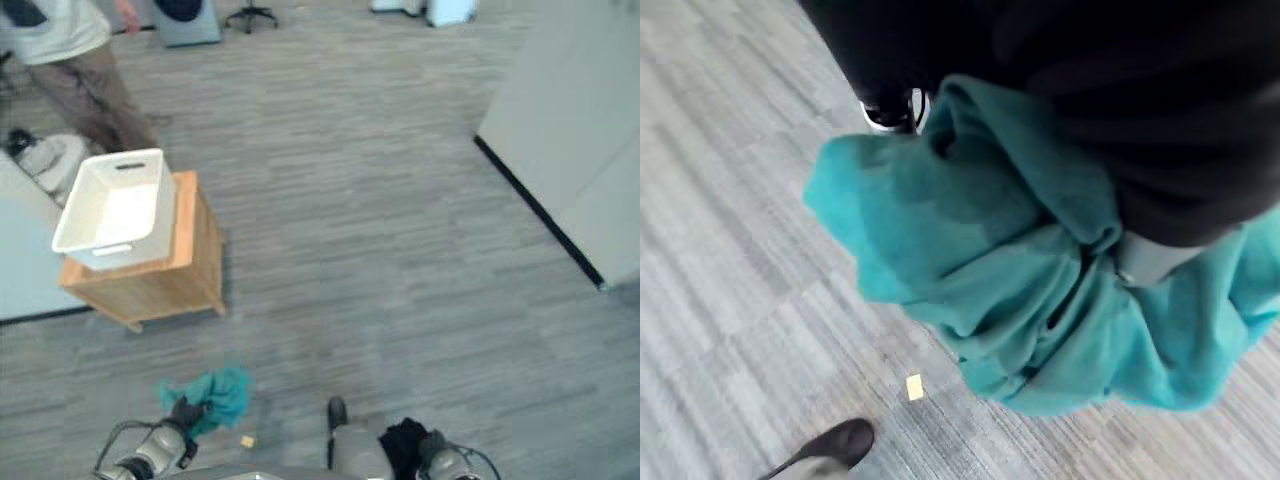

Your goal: Tidy up the quilt and then pick up the clothes from the bed and put them into the laundry hamper.

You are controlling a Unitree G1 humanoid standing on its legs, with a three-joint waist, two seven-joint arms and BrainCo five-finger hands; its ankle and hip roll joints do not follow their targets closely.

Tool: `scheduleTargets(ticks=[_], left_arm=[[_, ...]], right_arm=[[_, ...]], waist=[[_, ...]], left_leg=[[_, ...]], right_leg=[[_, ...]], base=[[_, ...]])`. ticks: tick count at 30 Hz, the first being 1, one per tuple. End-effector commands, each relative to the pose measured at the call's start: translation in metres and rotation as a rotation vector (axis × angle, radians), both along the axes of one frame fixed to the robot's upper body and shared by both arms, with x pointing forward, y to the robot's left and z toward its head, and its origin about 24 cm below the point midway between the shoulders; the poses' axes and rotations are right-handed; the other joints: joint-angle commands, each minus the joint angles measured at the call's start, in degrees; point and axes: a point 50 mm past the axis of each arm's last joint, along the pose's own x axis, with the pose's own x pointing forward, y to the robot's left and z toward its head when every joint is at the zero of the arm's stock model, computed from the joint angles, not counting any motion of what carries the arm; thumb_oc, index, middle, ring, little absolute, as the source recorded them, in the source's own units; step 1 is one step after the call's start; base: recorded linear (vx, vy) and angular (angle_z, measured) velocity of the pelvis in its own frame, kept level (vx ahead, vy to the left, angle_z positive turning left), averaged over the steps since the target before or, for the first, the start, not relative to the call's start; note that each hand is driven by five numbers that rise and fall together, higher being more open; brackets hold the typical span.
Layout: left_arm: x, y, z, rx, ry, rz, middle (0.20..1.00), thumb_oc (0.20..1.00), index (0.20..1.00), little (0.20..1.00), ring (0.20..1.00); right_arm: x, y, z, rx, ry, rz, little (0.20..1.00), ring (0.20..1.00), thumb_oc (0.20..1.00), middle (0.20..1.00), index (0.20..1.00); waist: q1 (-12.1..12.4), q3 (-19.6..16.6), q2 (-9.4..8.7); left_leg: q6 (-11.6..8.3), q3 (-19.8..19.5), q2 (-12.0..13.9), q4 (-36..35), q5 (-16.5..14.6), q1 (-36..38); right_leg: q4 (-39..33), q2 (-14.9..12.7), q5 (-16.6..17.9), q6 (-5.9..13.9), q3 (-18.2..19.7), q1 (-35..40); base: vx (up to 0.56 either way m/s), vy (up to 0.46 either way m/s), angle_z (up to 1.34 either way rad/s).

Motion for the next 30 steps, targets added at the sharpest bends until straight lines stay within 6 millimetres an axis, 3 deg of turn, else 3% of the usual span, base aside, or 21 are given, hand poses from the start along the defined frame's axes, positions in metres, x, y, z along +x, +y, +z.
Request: scheduleTargets(ticks=[1,2,3,5,7,9,10,12,13,14,15,16,18,19,22,23,25,26,27,28,30], left_arm=[[0.009,0.015,0.006,0.054,-0.024,0.027,0.200,0.200,0.200,0.200,0.200],[0.004,0.019,0.005,0.067,-0.014,0.041,0.200,0.200,0.200,0.200,0.200],[0.004,0.019,0.005,0.068,-0.014,0.041,0.200,0.200,0.200,0.200,0.200],[-0.007,0.023,0.003,0.067,0.007,0.078,0.200,0.200,0.200,0.200,0.200],[-0.024,0.028,-0.001,0.074,0.064,0.098,0.200,0.200,0.200,0.200,0.200],[-0.025,0.028,-0.001,0.074,0.066,0.098,0.200,0.200,0.200,0.200,0.200],[-0.042,0.034,-0.004,0.082,0.126,0.119,0.200,0.200,0.200,0.200,0.200],[-0.053,0.036,-0.007,0.083,0.163,0.129,0.200,0.200,0.200,0.200,0.200],[-0.059,0.037,-0.007,0.093,0.194,0.114,0.200,0.200,0.200,0.200,0.200],[-0.062,0.040,-0.007,0.105,0.215,0.102,0.200,0.200,0.200,0.200,0.200],[-0.062,0.042,-0.006,0.116,0.221,0.092,0.200,0.200,0.200,0.200,0.200],[-0.057,0.046,-0.005,0.142,0.222,0.040,0.200,0.200,0.200,0.200,0.200],[-0.049,0.046,-0.003,0.151,0.207,0.011,0.200,0.200,0.200,0.200,0.200],[-0.029,0.048,0.003,0.170,0.153,-0.033,0.200,0.200,0.200,0.200,0.200],[-0.016,0.047,0.006,0.168,0.109,-0.044,0.200,0.200,0.200,0.200,0.200],[0.000,0.042,0.010,0.152,0.045,-0.047,0.200,0.200,0.200,0.200,0.200],[0.018,0.039,0.016,0.150,-0.011,-0.062,0.200,0.200,0.200,0.200,0.200],[0.022,0.039,0.018,0.153,-0.023,-0.069,0.200,0.200,0.200,0.200,0.200],[0.022,0.039,0.018,0.153,-0.023,-0.069,0.200,0.200,0.200,0.200,0.200],[0.025,0.040,0.020,0.162,-0.030,-0.081,0.200,0.200,0.200,0.200,0.200],[0.023,0.040,0.019,0.159,-0.026,-0.080,0.200,0.200,0.200,0.200,0.200]], right_arm=[[0.012,-0.020,0.010,-0.062,-0.036,0.029,0.200,0.200,0.200,0.200,0.200],[0.012,-0.024,0.011,-0.069,-0.037,0.020,0.200,0.200,0.200,0.200,0.200],[0.012,-0.024,0.011,-0.068,-0.036,0.020,0.200,0.200,0.200,0.200,0.200],[0.007,-0.027,0.011,-0.073,-0.025,0.007,0.200,0.200,0.200,0.200,0.200],[0.002,-0.029,0.009,-0.078,-0.006,0.005,0.200,0.200,0.200,0.200,0.200],[0.001,-0.029,0.009,-0.078,-0.004,0.005,0.200,0.200,0.200,0.200,0.200],[-0.003,-0.026,0.007,-0.065,0.005,0.004,0.200,0.200,0.200,0.200,0.200],[-0.004,-0.021,0.005,-0.041,-0.008,-0.011,0.200,0.200,0.200,0.200,0.200],[-0.002,-0.018,0.006,-0.027,-0.028,-0.031,0.200,0.200,0.200,0.200,0.200],[0.001,-0.015,0.006,-0.011,-0.041,-0.045,0.200,0.200,0.200,0.200,0.200],[0.006,-0.012,0.006,0.001,-0.059,-0.047,0.200,0.200,0.200,0.200,0.200],[0.018,-0.005,0.009,0.024,-0.102,-0.037,0.200,0.200,0.200,0.200,0.200],[0.022,-0.003,0.009,0.027,-0.110,-0.025,0.200,0.200,0.200,0.200,0.200],[0.023,-0.002,0.010,0.027,-0.114,-0.019,0.200,0.200,0.200,0.200,0.200],[0.023,-0.001,0.010,0.028,-0.115,-0.022,0.200,0.200,0.200,0.200,0.200],[0.022,-0.002,0.009,0.033,-0.114,-0.044,0.200,0.200,0.200,0.200,0.200],[0.021,-0.003,0.009,0.040,-0.114,-0.070,0.200,0.200,0.200,0.200,0.200],[0.021,-0.002,0.009,0.047,-0.116,-0.075,0.200,0.200,0.200,0.200,0.200],[0.021,-0.002,0.009,0.047,-0.116,-0.075,0.200,0.200,0.200,0.200,0.200],[0.017,-0.002,0.008,0.061,-0.107,-0.091,0.200,0.200,0.200,0.200,0.200],[0.007,-0.006,0.005,0.057,-0.084,-0.111,0.200,0.200,0.200,0.200,0.200]], waist=[[1.78,4.15,-1.75],[2.63,4.32,-2.11],[2.54,4.32,-2.13],[3.87,3.05,-1.75],[4.96,1.41,-0.62],[4.64,1.42,-0.91],[5.48,0.26,-1.03],[5.48,-0.72,-1.69],[4.84,-0.51,-2.04],[3.99,0.19,-1.41],[3.14,0.96,-1.13],[1.23,2.44,0.01],[0.52,2.90,0.39],[-0.97,3.49,-0.06],[-1.34,3.50,0.18],[-2.30,3.00,-0.19],[-3.96,2.59,-0.49],[-4.80,2.58,-0.30],[-4.81,2.66,-0.19],[-6.70,2.37,0.21],[-7.23,1.94,-0.08]], left_leg=[[2.36,9.94,2.91,15.00,5.35,-10.28],[2.47,16.54,3.16,13.60,3.36,-14.47],[2.50,16.47,3.11,13.63,3.32,-14.49],[2.27,21.49,1.49,2.24,2.92,-17.10],[-0.29,25.52,1.74,-9.81,7.62,-17.20],[-0.40,25.28,1.11,-10.69,7.98,-16.65],[0.15,24.92,0.93,-13.57,8.60,-16.17],[2.13,22.59,-2.15,-17.50,8.77,-13.38],[3.12,22.01,-3.71,-19.20,8.06,-11.50],[4.42,21.79,-3.72,-19.91,7.92,-9.59],[4.81,21.75,-3.72,-20.81,7.32,-7.48],[4.94,20.62,-2.28,-22.03,6.28,-4.26],[4.66,19.78,-1.75,-22.04,6.03,-3.57],[3.98,18.51,-1.86,-22.04,5.23,-1.81],[3.35,18.05,-1.37,-22.04,4.65,-1.18],[2.46,16.62,-1.67,-22.04,3.03,0.27],[1.46,14.89,-1.64,-22.04,1.76,1.43],[0.98,14.25,-1.07,-22.04,1.10,2.33],[0.97,14.24,-0.98,-22.04,0.96,2.48],[-0.10,12.80,0.05,-22.04,-0.65,5.33],[-0.63,12.09,0.12,-22.04,-1.56,7.92]], right_leg=[[-3.18,-4.64,-7.55,4.35,-1.42,5.10],[-5.27,-5.26,-9.24,4.12,-4.97,9.26],[-5.31,-5.30,-9.26,4.15,-5.07,9.32],[-6.59,-5.74,-12.01,5.12,-8.55,13.15],[-6.12,-4.97,-15.67,6.28,-12.40,17.95],[-5.91,-5.29,-16.09,6.36,-12.74,18.21],[-3.83,-5.53,-17.25,7.02,-14.35,19.83],[4.71,-6.28,-15.99,8.69,-14.66,18.31],[11.81,-6.87,-14.00,10.07,-13.69,16.45],[18.60,-6.48,-9.30,10.50,-11.69,12.80],[25.52,-6.44,-7.14,10.52,-9.55,9.11],[33.41,-4.52,-6.28,10.16,-6.08,1.65],[33.41,-3.23,-7.20,9.43,-5.36,-1.10],[24.98,-3.22,-9.37,8.78,-5.96,-2.42],[18.97,-3.63,-9.84,8.46,-6.22,-2.13],[5.25,-4.79,-8.90,8.45,-4.37,-1.91],[-2.95,-5.24,-5.04,9.83,2.33,-3.65],[-5.09,-5.52,-3.92,10.33,5.03,-4.98],[-5.22,-5.45,-3.93,10.34,4.97,-4.76],[-6.34,-5.40,-2.88,11.02,8.53,-6.93],[-4.78,-5.52,-2.71,11.04,8.60,-6.40]], base=[[0.40,-0.353,1.04],[0.33,-0.215,1.59],[0.49,-0.143,1.42],[0.52,0.016,0.90],[0.68,0.082,0.82],[0.35,0.059,0.97],[0.50,0.123,0.45],[0.61,0.215,0.41],[0.45,0.234,0.67],[0.37,0.204,1.03],[0.40,0.165,0.75],[0.32,0.101,0.58],[0.34,0.000,0.51],[0.37,-0.051,0.79],[0.32,-0.104,0.63],[0.43,-0.176,0.43],[0.52,-0.250,0.21],[0.31,-0.171,0.32],[0.50,-0.250,0.79],[0.50,-0.252,0.80],[0.52,-0.306,0.51]])
